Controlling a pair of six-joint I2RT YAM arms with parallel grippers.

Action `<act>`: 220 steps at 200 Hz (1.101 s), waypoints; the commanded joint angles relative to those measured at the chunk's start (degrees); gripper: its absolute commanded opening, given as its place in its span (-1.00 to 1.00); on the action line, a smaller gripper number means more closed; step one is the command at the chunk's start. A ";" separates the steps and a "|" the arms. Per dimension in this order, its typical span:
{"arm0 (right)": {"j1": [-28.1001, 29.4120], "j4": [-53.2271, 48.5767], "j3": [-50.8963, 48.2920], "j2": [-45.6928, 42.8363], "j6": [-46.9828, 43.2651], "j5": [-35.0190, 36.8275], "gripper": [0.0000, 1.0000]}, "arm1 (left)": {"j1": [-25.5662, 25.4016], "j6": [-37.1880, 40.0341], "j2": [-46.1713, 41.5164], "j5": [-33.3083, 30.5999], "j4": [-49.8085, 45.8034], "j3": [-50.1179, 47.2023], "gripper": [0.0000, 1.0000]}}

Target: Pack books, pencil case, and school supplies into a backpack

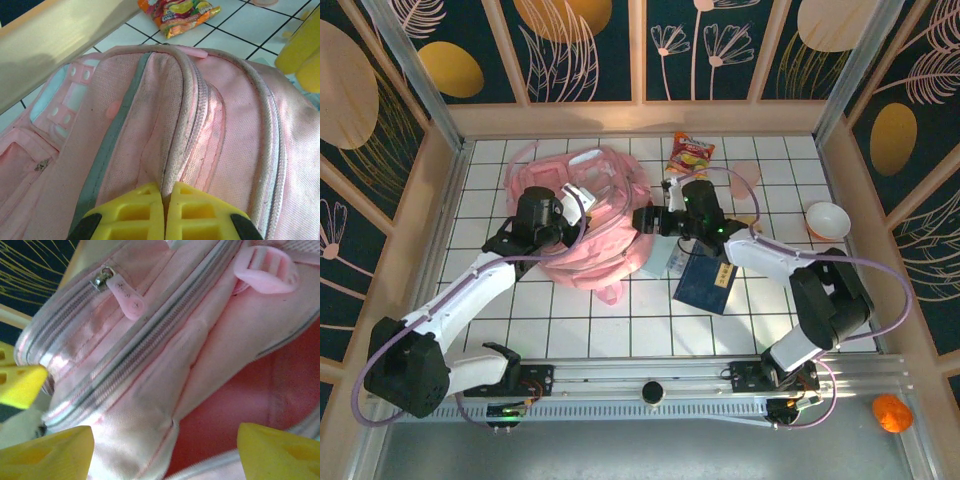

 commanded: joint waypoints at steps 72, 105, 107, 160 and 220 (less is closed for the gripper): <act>12.12 13.77 -2.82 0.15 16.64 8.17 -1.00 | 0.06 1.93 3.54 -2.91 9.61 4.91 -1.00; 17.53 15.88 -4.00 -2.47 21.25 18.82 -1.00 | 0.49 2.20 9.87 -3.01 11.82 9.12 -1.00; 17.76 15.97 -3.93 -2.53 21.39 19.38 -1.00 | 0.56 2.22 10.18 -3.00 11.86 9.62 -1.00; 19.20 18.14 -1.00 -1.68 22.78 25.26 -1.00 | 0.68 -5.31 7.22 -5.54 9.79 10.91 -0.26; 19.22 19.77 2.50 1.14 24.38 27.67 -1.00 | 0.62 -21.60 -12.09 -14.46 -3.74 3.33 0.28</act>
